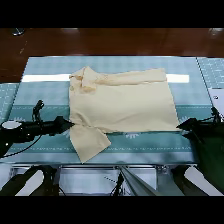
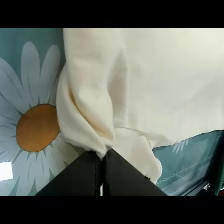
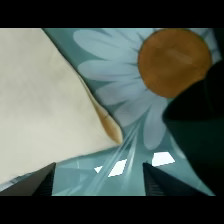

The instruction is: Fold the shirts.

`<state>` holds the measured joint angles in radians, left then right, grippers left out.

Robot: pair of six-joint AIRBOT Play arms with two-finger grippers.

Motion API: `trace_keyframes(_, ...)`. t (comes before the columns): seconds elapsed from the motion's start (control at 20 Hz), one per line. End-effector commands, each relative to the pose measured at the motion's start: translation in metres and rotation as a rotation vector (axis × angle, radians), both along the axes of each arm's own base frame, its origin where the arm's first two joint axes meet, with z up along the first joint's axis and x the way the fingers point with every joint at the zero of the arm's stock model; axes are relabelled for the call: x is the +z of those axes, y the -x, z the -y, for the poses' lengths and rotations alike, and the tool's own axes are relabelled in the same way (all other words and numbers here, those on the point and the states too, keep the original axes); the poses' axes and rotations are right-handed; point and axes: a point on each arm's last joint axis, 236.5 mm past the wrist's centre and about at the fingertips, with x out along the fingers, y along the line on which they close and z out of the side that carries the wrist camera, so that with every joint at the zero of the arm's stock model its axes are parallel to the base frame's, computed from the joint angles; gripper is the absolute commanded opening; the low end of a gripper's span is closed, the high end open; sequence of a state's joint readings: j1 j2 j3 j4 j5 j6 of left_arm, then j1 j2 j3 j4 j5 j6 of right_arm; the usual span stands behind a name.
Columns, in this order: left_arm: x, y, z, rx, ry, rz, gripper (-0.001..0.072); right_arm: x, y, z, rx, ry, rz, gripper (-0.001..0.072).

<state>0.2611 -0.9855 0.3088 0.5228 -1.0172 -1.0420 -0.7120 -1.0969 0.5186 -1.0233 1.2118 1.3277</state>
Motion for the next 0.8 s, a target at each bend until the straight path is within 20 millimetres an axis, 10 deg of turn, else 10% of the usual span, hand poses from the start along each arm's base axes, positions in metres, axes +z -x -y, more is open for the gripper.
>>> trace_keyframes(0.0, 0.0, 0.001, 0.001, -0.004, 0.002, 0.0, 0.0026, -0.002, -0.024, -0.007, -0.041, -0.073, 0.07, 0.0616)
trace_keyframes(0.25, 0.0, 0.001, 0.001, -0.004, 0.003, -0.001, 0.0026, -0.006, -0.053, -0.016, -0.094, -0.177, 0.159, 0.0593)
trace_keyframes(0.4, 0.0, 0.001, 0.001, -0.004, 0.003, -0.001, 0.0026, -0.001, -0.058, -0.021, -0.06, -0.198, 0.209, 0.0076)
trace_keyframes(0.45, 0.002, 0.0, 0.002, 0.007, 0.014, -0.005, 0.0026, 0.007, -0.06, -0.029, -0.028, -0.228, 0.244, 0.002)
trace_keyframes(0.65, 0.031, -0.027, 0.001, 0.015, 0.036, 0.098, 0.0025, 0.047, -0.079, -0.032, 0.037, -0.277, 0.337, 0.0018)
trace_keyframes(0.75, 0.09, -0.07, -0.004, 0.018, 0.04, 0.261, 0.0025, 0.095, -0.109, -0.036, 0.121, -0.237, 0.436, 0.0019)
